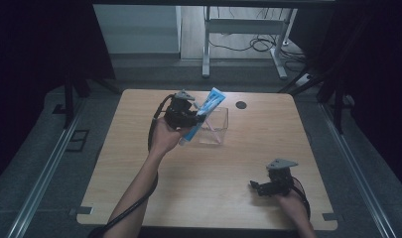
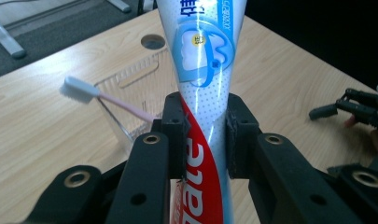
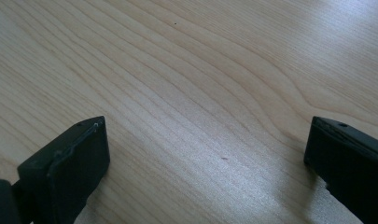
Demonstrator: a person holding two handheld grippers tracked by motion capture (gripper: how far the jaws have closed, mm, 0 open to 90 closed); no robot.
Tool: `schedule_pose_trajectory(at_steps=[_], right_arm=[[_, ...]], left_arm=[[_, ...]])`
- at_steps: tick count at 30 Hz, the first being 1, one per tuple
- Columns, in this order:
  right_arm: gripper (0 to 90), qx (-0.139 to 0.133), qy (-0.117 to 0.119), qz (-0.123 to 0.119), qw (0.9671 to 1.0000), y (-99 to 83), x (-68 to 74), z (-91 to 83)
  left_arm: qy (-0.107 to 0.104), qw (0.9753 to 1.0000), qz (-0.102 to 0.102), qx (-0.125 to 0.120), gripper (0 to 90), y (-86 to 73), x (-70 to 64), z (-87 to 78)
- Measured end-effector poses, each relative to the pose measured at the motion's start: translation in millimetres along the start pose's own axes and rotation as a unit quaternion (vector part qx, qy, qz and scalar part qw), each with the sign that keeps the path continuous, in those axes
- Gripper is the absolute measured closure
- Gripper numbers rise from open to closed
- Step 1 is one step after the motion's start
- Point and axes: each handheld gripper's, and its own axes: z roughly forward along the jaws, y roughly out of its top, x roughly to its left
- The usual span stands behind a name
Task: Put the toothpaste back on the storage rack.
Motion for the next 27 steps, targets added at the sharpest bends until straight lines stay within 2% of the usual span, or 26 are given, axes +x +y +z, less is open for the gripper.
schedule_pose_trajectory(at_steps=[27], right_arm=[[0.0, -0.001, 0.001, 0.000, 1.0000, -0.1, 0.0, -0.1]], left_arm=[[0.010, 0.9984, 0.004, -0.055, 73.9, 31.1, 13.2, 40.6]])
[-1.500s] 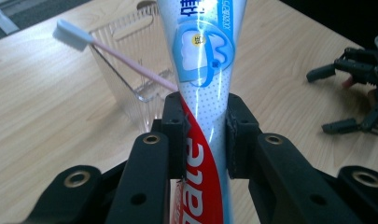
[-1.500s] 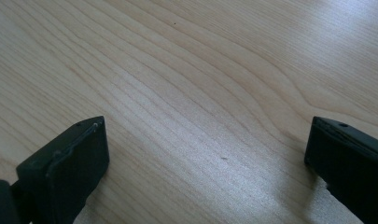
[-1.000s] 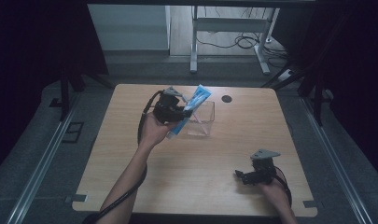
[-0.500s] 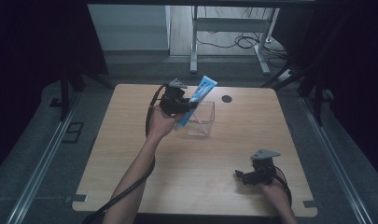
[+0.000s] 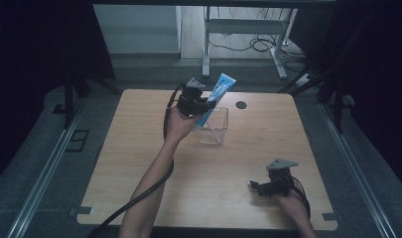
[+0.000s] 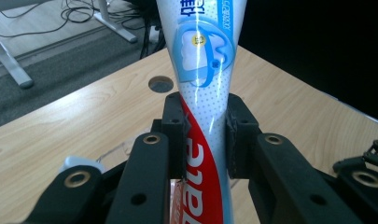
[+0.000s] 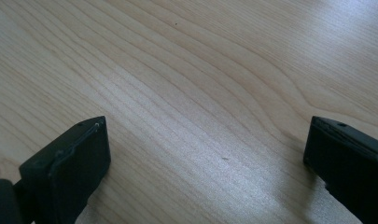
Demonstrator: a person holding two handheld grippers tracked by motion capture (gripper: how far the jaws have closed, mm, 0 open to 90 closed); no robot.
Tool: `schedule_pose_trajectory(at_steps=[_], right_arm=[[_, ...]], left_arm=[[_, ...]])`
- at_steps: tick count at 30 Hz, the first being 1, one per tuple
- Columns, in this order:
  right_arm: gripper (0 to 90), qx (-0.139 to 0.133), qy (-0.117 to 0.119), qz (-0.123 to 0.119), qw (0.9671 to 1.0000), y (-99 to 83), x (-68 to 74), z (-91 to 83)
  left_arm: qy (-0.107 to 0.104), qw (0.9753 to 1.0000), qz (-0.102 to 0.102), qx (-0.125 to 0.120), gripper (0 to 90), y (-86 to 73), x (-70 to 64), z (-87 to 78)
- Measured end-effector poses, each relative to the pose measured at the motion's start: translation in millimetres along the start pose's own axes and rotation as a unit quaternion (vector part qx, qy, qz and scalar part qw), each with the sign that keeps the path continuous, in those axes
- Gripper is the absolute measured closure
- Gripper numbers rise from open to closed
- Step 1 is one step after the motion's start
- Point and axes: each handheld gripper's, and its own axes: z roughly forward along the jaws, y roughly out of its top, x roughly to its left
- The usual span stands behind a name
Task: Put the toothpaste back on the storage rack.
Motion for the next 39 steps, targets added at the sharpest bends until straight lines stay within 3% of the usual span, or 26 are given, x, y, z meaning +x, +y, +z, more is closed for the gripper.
schedule_pose_trajectory(at_steps=[15, 20, 39], right_arm=[[0.2, 0.000, 0.001, 0.000, 1.0000, 0.0, 0.2, 0.0], [0.2, 0.000, 0.001, 0.000, 1.0000, 0.0, 0.1, 0.0], [0.2, 0.000, 0.002, -0.001, 1.0000, 0.0, 0.3, -0.1]], left_arm=[[0.016, 0.9996, -0.010, -0.019, 73.8, 5.9, 7.6, 27.5], [0.024, 0.9992, -0.019, -0.026, 73.8, 2.2, 10.5, 38.8], [0.043, 0.9989, -0.013, -0.010, 73.2, -20.9, 8.7, 66.1]])
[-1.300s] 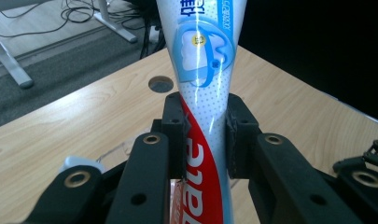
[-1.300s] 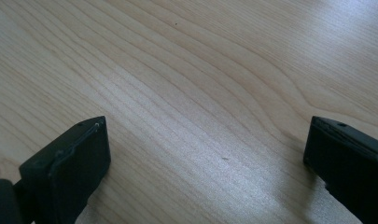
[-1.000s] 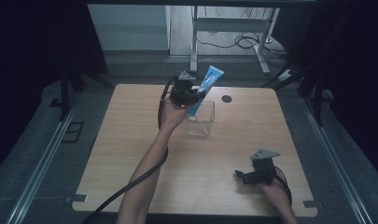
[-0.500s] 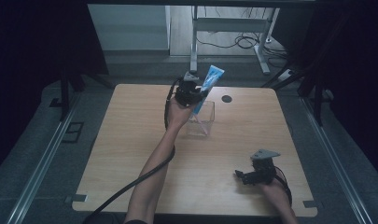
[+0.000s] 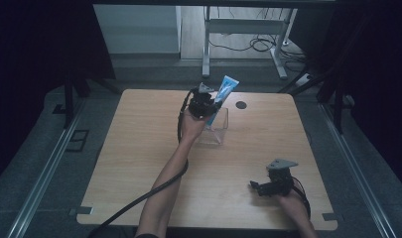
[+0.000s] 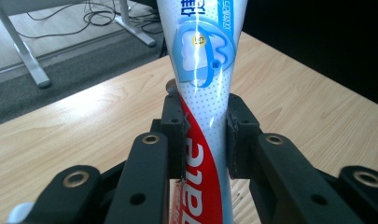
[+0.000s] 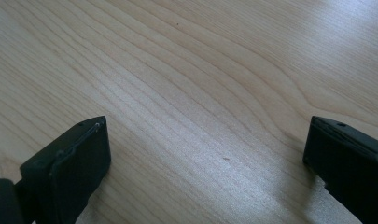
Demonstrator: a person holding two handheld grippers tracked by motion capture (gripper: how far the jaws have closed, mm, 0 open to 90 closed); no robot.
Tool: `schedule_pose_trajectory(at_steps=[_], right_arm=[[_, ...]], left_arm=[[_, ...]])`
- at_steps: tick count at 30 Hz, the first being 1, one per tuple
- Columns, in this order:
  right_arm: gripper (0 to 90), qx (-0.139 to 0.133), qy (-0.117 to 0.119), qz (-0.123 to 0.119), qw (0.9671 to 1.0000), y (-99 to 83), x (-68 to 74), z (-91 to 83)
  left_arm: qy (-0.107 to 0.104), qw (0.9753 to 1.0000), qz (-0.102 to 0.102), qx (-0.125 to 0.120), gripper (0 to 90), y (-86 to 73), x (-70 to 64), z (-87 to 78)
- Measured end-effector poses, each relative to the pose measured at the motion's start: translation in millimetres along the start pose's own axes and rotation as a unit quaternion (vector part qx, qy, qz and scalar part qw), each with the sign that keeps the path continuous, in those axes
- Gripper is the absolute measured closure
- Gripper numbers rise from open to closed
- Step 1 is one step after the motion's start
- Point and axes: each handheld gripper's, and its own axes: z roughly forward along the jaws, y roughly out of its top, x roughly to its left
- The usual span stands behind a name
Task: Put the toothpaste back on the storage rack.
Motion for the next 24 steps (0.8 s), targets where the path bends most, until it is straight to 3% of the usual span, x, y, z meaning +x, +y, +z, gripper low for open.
schedule_pose_trajectory(at_steps=[24], right_arm=[[0.2, 0.001, 0.001, 0.000, 1.0000, 0.1, -0.1, -0.2]], left_arm=[[0.018, 0.9977, 0.046, 0.047, 70.3, -17.6, -13.3, 15.5]])
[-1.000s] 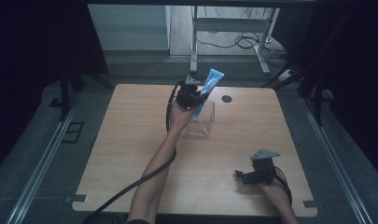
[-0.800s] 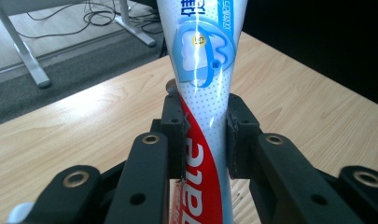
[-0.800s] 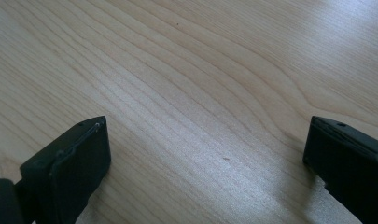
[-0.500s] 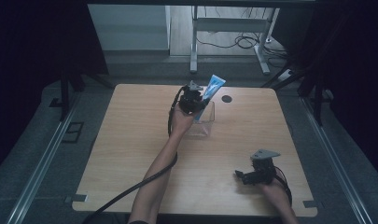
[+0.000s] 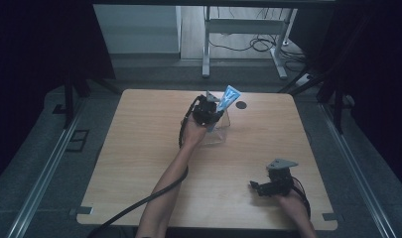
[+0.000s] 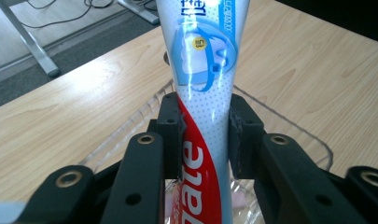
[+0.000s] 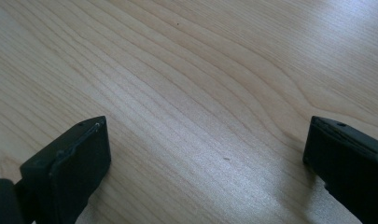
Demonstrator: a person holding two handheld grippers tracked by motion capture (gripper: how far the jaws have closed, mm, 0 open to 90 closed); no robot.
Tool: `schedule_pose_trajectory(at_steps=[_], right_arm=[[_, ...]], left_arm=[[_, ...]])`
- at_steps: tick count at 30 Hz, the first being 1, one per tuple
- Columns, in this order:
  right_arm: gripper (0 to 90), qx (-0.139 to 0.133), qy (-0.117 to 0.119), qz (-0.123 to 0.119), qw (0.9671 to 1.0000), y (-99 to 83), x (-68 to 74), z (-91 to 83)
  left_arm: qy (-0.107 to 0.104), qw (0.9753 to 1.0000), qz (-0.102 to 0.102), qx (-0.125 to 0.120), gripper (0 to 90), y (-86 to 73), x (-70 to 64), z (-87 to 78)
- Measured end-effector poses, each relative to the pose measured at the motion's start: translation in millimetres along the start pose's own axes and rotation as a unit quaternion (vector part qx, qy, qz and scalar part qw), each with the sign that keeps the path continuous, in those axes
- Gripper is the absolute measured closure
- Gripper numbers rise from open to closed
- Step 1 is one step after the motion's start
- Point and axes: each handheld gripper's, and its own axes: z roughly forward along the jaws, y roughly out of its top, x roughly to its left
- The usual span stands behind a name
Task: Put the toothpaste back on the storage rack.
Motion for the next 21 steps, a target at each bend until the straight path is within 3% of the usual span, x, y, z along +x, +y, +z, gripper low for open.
schedule_pose_trajectory(at_steps=[10, 18, 21], right_arm=[[0.2, 0.000, 0.000, 0.000, 1.0000, 0.0, 0.0, 0.0], [0.2, 0.000, 0.000, 0.000, 1.0000, 0.0, 0.0, 0.0], [0.2, 0.000, 0.000, 0.000, 1.0000, 0.0, 0.1, 0.0]], left_arm=[[0.020, 0.9993, 0.028, 0.015, 64.2, -1.7, -5.0, 1.4], [0.017, 0.9996, 0.022, 0.008, 61.4, -2.8, -5.1, -0.3], [0.013, 0.9998, 0.013, -0.007, 57.4, -1.9, -4.0, -3.8]])
